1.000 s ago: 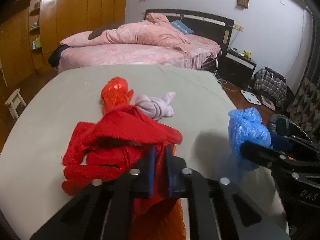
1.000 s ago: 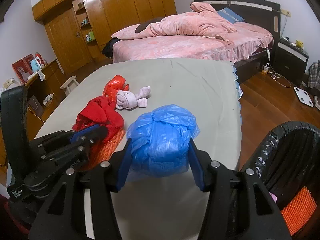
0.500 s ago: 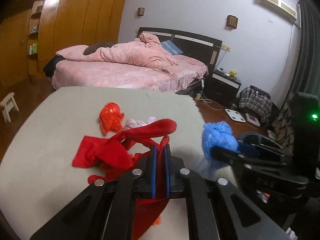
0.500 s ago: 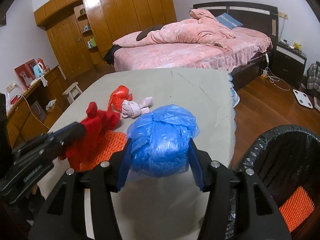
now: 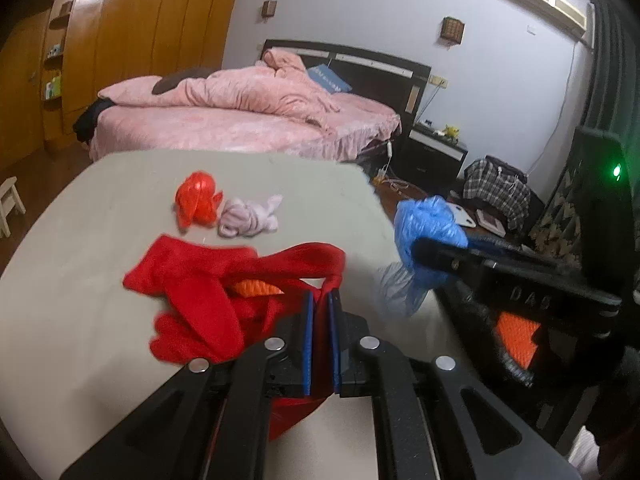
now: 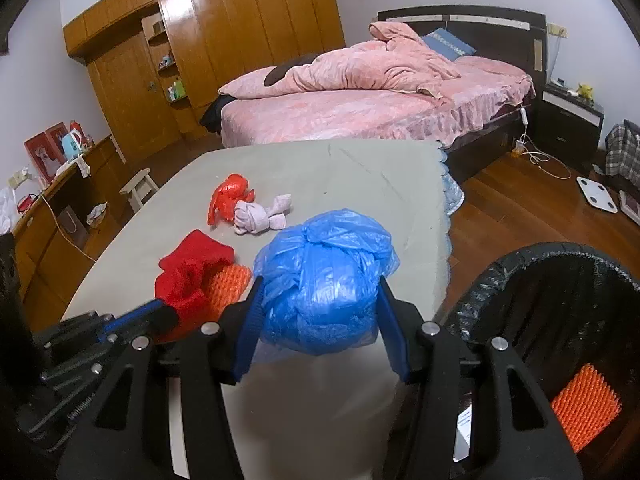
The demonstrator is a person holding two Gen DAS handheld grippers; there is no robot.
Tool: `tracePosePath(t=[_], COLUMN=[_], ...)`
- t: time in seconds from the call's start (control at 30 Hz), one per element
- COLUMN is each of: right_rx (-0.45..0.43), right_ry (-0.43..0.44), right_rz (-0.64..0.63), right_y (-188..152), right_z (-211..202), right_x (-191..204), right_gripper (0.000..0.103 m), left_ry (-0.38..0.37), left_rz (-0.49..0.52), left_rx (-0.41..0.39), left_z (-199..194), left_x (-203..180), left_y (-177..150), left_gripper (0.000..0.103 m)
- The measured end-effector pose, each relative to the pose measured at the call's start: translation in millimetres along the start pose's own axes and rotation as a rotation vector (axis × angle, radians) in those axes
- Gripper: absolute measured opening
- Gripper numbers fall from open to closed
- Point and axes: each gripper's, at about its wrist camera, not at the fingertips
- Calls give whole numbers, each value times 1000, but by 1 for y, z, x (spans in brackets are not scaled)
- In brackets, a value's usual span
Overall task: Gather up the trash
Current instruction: 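Grasp the blue plastic bag with right gripper while left gripper grasps red glove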
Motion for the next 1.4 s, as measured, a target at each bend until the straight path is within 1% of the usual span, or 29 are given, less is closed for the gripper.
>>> tracePosePath(t=[0.1, 0.2, 0.27, 0.37, 0.43, 0.5, 0.57, 0.73, 0.83, 0.93, 1.1, 1.17, 1.2, 1.33, 1.4], right_rx=[-14, -23, -21, -11, -4, 4, 4, -6, -6, 0, 11, 16, 17, 23, 29], right_ry=[-2, -5, -5, 0, 3, 5, 4, 0, 2, 4, 6, 7, 7, 10, 12], right_rz=[1, -1, 2, 7, 3, 2, 2, 1, -9, -23, -18, -23, -26, -35, -34], right_y=[3, 5, 3, 1, -1, -1, 0, 4, 5, 6, 6, 6, 7, 8, 7], right_z=[-6, -11, -13, -13, -12, -10, -9, -5, 1, 8, 19, 23, 25, 31, 34], right_x=[-1, -2, -2, -2, -1, -1, 0, -1, 2, 4, 4, 5, 6, 7, 8], right_gripper=[51, 51, 51, 51, 51, 51, 51, 51, 51, 51, 51, 51, 51, 51, 52], left_ry=[-20, -28, -24, 6, 27, 38, 52, 100, 130, 140, 145, 157, 178, 210, 207], left_rz=[-20, -12, -12, -12, -9, -22, -39, -10, -10, -18, -23, -19, -14, -38, -45], left_rx=[-49, -82, -79, -55, -19, 1, 6, -31, -28, 1, 60, 93, 120, 186, 188], left_z=[-9, -15, -13, -6, 0, 3, 0, -9, -3, 14, 49, 62, 70, 87, 87], left_x=[-2, -7, -9, -4, 1, 6, 12, 23, 34, 47, 64, 68, 71, 81, 82], left_y=[15, 21, 21, 15, 9, 5, 3, 6, 8, 9, 8, 7, 5, -6, -7], left_gripper=[7, 7, 7, 7, 9, 17, 31, 43, 46, 50, 52, 57, 57, 58, 58])
Point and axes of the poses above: each gripper's, at about its wrist camera, not at the fingertips, and z roughly the way its jaws point, x to its left, y to its top, and after that the axes turned 12 degrees about -x, right-handed
